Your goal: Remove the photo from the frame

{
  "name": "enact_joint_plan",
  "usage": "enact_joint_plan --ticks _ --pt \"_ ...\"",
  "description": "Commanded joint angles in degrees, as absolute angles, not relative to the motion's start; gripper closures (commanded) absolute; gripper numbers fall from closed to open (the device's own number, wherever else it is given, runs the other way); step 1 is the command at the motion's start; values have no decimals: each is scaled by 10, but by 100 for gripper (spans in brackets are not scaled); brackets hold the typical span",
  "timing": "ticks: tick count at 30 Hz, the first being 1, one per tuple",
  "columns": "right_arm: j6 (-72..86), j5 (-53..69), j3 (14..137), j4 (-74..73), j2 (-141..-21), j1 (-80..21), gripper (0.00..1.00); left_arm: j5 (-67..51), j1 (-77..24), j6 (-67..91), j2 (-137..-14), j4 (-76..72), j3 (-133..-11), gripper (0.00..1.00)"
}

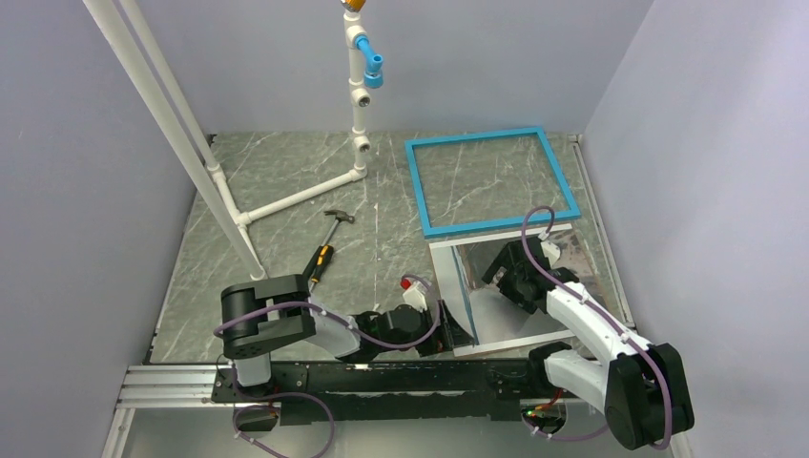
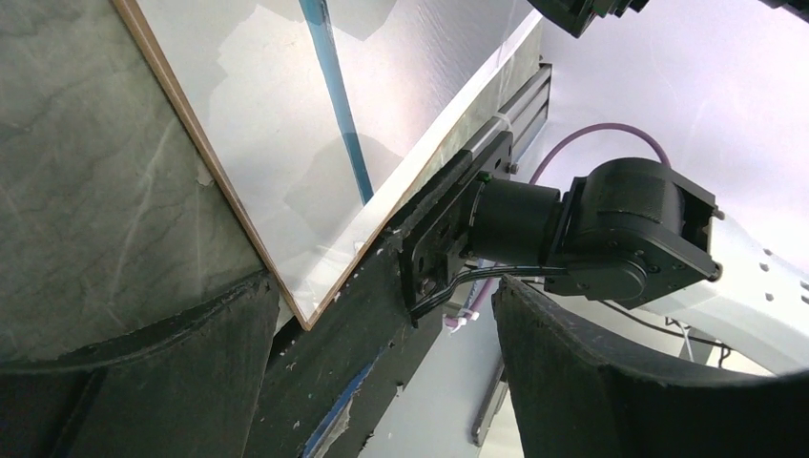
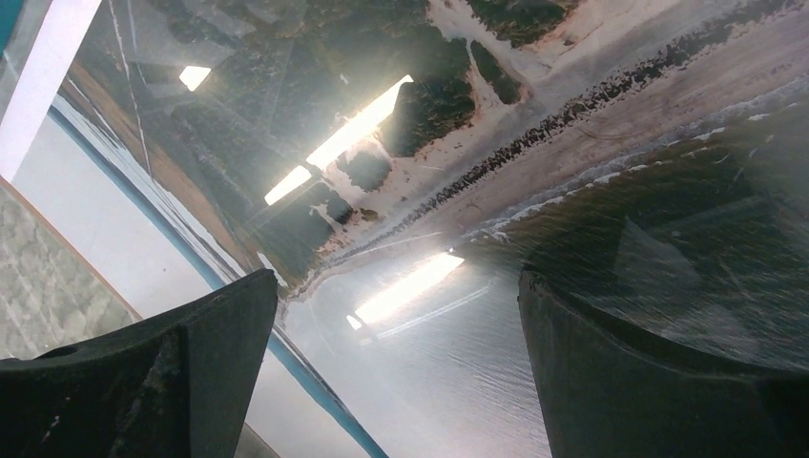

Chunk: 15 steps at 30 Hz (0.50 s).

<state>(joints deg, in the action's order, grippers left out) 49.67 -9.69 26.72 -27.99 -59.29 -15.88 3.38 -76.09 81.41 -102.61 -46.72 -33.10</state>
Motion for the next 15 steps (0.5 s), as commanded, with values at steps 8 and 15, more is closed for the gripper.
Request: enact_joint_plan --ticks 8,15 --pt "506 -51 240 -269 -617 -159 3 31 -766 767 -976 -410 -378 14" --pt "504 -49 240 -266 -623 -159 3 31 -766 749 -969 -381 -399 13"
